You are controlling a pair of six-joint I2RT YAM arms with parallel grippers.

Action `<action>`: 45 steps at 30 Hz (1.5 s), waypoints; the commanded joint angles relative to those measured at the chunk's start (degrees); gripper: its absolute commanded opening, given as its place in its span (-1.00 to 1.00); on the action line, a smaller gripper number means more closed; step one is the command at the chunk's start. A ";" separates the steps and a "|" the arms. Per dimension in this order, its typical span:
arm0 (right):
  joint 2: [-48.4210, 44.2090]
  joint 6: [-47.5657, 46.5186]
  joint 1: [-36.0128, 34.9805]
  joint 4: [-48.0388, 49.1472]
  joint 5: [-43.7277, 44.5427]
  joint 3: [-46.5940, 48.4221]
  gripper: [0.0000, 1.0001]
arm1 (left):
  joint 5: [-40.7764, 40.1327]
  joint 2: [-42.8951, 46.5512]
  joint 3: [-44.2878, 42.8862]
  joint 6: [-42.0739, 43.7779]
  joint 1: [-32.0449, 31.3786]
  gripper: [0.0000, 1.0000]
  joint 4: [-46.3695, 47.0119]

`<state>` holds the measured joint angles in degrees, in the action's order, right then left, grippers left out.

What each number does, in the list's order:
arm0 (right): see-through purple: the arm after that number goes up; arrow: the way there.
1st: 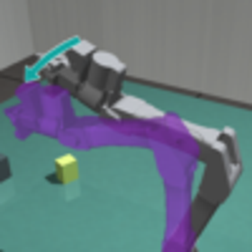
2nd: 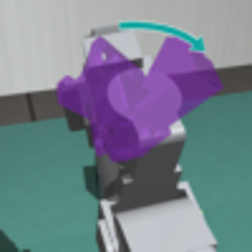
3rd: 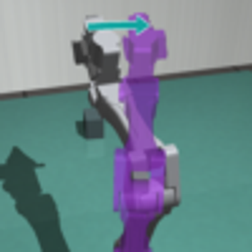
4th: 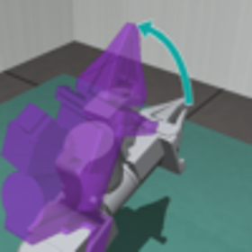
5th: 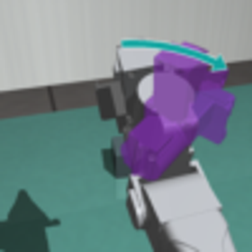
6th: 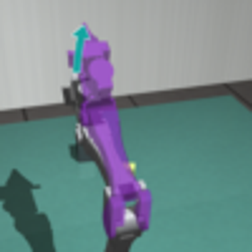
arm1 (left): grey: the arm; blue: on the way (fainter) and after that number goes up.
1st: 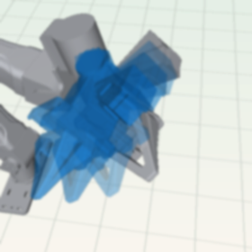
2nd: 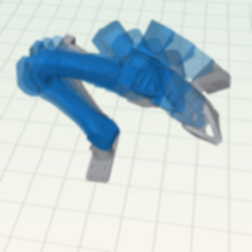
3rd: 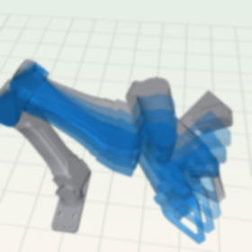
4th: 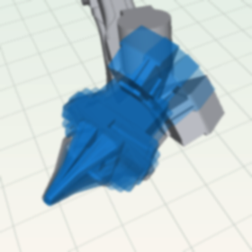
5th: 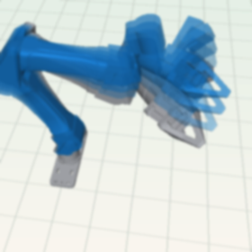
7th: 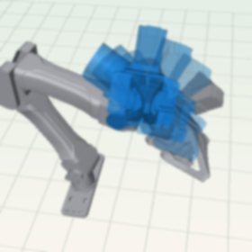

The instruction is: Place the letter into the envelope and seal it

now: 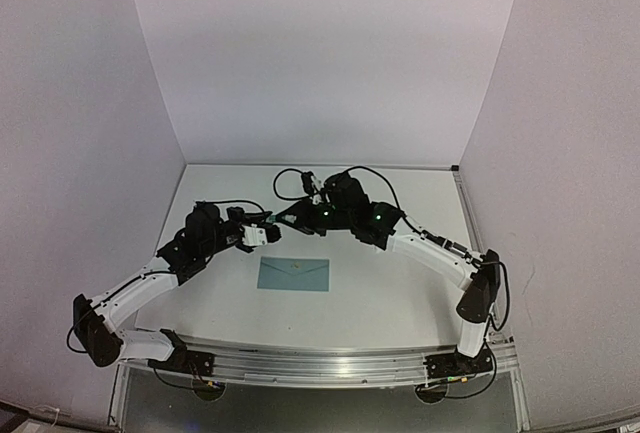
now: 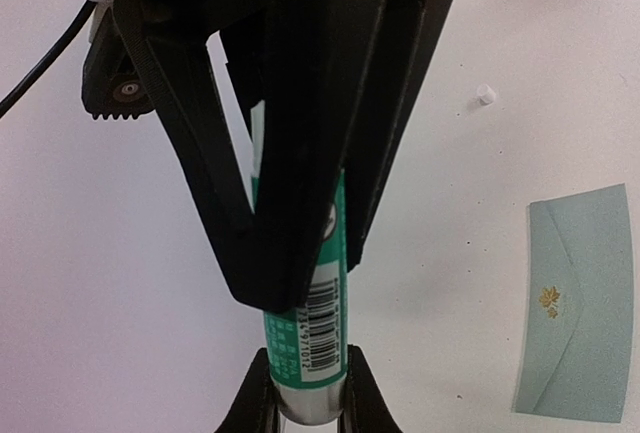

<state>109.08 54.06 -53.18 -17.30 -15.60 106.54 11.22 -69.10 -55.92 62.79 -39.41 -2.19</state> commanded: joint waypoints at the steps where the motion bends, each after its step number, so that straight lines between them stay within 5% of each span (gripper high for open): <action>1: -0.35 -0.57 -0.50 1.80 -0.63 2.08 -1.00 | 0.33 0.45 -2.46 -0.30 -0.15 -0.96 -0.07; 8: 0.01 -4.83 -0.42 1.23 -2.67 1.98 -1.00 | 2.47 0.66 -4.91 0.10 -0.11 -1.00 -7.85; 14: -0.99 -29.35 -0.64 0.33 -6.82 0.13 -1.00 | 14.67 -3.03 -18.02 -6.60 -0.14 -1.00 -35.92; 18: -1.06 -44.73 -1.28 0.28 -11.01 0.31 -1.00 | 22.60 -5.57 -24.85 -12.49 -0.14 -1.00 -46.67; 34: -3.67 -99.45 -5.67 -0.47 -10.84 -5.61 -1.00 | 35.51 -12.88 -37.18 -15.59 1.11 -1.00 -63.56; 45: -4.63 -127.73 -11.01 -5.75 7.59 -5.94 -1.00 | 43.21 -14.61 -38.87 -13.82 2.57 -1.00 -67.34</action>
<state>104.57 -59.97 -61.59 -22.65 -17.24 101.82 41.78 -83.46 -90.58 48.17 -35.82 -72.77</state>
